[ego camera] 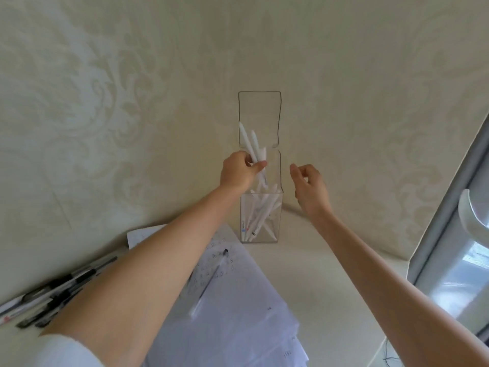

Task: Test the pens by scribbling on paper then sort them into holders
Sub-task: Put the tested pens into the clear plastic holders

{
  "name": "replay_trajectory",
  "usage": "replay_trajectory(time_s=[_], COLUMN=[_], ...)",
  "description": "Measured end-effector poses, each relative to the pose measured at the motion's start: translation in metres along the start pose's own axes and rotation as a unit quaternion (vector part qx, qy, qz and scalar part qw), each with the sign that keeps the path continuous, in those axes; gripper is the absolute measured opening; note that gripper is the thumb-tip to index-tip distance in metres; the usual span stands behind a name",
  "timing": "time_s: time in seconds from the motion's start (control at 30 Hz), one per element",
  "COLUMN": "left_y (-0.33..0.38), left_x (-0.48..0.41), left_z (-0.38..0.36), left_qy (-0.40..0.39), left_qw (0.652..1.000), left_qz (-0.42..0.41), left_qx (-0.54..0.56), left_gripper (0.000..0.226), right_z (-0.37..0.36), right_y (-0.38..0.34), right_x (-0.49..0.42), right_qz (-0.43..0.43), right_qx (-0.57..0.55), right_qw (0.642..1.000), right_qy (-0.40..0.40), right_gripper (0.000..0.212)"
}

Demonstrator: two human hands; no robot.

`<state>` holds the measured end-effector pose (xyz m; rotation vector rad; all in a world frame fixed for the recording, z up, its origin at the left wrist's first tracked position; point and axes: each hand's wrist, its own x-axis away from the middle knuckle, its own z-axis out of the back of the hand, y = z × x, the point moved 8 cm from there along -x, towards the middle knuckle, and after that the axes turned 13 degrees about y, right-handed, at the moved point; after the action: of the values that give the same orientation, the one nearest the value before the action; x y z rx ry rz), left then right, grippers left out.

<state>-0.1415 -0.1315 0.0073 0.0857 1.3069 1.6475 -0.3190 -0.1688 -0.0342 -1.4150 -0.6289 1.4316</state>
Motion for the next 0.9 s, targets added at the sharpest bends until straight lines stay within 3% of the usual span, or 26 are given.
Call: replay_trajectory(time_s=[0.07, 0.17, 0.27, 0.37, 0.5, 0.6, 0.77, 0.9], left_y=[-0.002, -0.008, -0.030, -0.068, -0.113, -0.143, -0.180, -0.215], left_x=[-0.001, 0.007, 0.030, 0.059, 0.085, 0.096, 0.110, 0.115], left_z=[0.011, 0.046, 0.066, 0.076, 0.108, 0.142, 0.194, 0.236], left_qy=[0.009, 0.031, -0.051, -0.162, -0.188, -0.167, -0.125, -0.073], left_qw=[0.999, 0.998, 0.996, 0.985, 0.980, 0.981, 0.981, 0.963], left_qz=[-0.013, -0.035, -0.043, -0.016, 0.030, 0.061, 0.095, 0.088], left_qx=[-0.039, -0.040, -0.051, -0.063, -0.058, -0.079, -0.117, -0.246], left_gripper=[0.038, 0.038, 0.025, 0.015, 0.004, 0.003, 0.012, 0.037], right_z=[0.005, 0.003, -0.015, -0.023, -0.026, -0.053, -0.122, -0.161], right_y=[0.006, 0.005, -0.006, -0.019, -0.041, -0.048, -0.044, -0.043], right_x=[0.006, 0.019, 0.040, 0.058, 0.095, 0.128, 0.189, 0.217], right_qz=[0.000, 0.012, 0.038, 0.066, 0.154, 0.214, 0.194, 0.146], right_qx=[0.000, -0.013, 0.012, 0.054, 0.144, 0.149, 0.181, 0.239], right_qw=[1.000, 1.000, 0.998, 0.996, 0.977, 0.964, 0.910, 0.893], right_qy=[0.004, -0.005, -0.042, -0.006, 0.026, -0.057, -0.317, -0.352], right_gripper=[0.026, 0.029, 0.029, 0.028, 0.017, 0.019, 0.021, 0.020])
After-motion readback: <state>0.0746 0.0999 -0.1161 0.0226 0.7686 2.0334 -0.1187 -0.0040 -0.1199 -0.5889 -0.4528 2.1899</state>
